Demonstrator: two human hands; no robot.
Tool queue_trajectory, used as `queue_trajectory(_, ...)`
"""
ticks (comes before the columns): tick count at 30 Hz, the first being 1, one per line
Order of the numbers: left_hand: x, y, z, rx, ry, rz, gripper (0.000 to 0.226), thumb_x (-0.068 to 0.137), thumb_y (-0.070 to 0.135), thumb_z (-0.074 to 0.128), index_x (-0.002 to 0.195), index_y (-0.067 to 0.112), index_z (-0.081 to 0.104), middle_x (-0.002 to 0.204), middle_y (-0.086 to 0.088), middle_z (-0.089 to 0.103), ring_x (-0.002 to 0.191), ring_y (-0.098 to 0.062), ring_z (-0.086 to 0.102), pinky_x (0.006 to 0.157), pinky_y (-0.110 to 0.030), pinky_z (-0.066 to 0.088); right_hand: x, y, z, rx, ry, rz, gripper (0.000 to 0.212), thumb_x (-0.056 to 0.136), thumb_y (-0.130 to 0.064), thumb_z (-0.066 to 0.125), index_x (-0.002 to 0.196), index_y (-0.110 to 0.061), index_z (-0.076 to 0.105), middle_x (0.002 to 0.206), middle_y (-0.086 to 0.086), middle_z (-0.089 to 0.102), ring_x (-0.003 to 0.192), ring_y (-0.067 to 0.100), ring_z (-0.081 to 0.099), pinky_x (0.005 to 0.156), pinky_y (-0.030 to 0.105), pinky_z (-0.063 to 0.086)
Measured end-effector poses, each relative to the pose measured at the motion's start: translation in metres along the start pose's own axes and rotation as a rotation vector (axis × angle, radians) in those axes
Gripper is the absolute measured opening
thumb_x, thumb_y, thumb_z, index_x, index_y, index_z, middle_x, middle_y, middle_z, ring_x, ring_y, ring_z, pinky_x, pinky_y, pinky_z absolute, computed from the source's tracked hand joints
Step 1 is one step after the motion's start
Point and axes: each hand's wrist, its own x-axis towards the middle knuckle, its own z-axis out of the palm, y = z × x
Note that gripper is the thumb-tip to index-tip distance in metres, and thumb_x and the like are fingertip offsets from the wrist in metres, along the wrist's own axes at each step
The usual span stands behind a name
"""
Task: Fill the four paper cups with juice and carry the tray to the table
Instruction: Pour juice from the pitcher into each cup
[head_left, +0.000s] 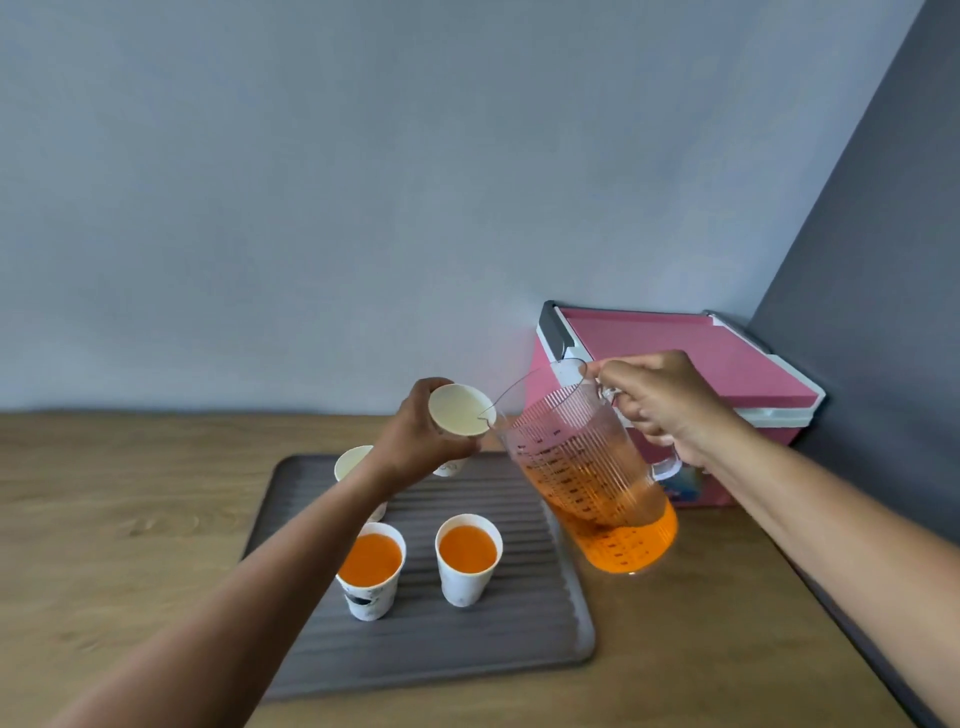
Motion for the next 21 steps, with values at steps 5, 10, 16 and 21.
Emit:
queue_trajectory(5, -0.013, 0.003, -0.004, -0.022, 0.041, 0.015, 0.076, 0.067, 0.031, 0.087, 0.128, 0.026, 0.042, 0.12, 0.005, 0.054, 0.108, -0.014, 0.055, 0.083, -0.026, 0.048, 0.005, -0.02, 0.003, -0.101, -0.068, -0.043, 0.022, 0.086, -0.023, 0.066, 0.101, -0.012, 0.077, 0.038, -0.007, 0.034, 0.033, 0.009, 0.017, 0.037, 0.012, 0.017)
queue_trajectory(10, -0.025, -0.002, -0.002, -0.016, 0.063, 0.024, 0.076, 0.067, 0.028, 0.087, 0.127, 0.029, 0.04, 0.118, 0.007, 0.053, 0.107, -0.013, 0.055, 0.081, -0.026, 0.047, 0.012, -0.031, 0.009, -0.207, -0.1, -0.03, 0.031, 0.087, -0.023, 0.066, 0.096, 0.007, 0.071, 0.037, -0.008, 0.031, 0.03, 0.008, 0.016, 0.037, 0.011, 0.016)
queue_trajectory(16, -0.031, -0.004, 0.003, 0.023, 0.056, 0.003, 0.076, 0.067, 0.029, 0.086, 0.125, 0.035, 0.037, 0.114, 0.011, 0.053, 0.102, -0.013, 0.056, 0.08, -0.028, 0.049, 0.019, -0.034, 0.013, -0.283, -0.14, -0.022, 0.04, 0.087, -0.021, 0.066, 0.103, 0.016, 0.065, 0.036, -0.005, 0.032, 0.028, 0.008, 0.018, 0.037, 0.012, 0.018)
queue_trajectory(21, -0.031, -0.006, 0.005, 0.034, 0.042, 0.006, 0.075, 0.067, 0.026, 0.086, 0.123, 0.034, 0.036, 0.116, 0.008, 0.052, 0.102, -0.014, 0.055, 0.074, -0.023, 0.046, 0.025, -0.034, 0.018, -0.342, -0.156, -0.02, 0.04, 0.087, -0.025, 0.067, 0.109, 0.008, 0.069, 0.038, -0.005, 0.035, 0.03, 0.008, 0.02, 0.041, 0.016, 0.02)
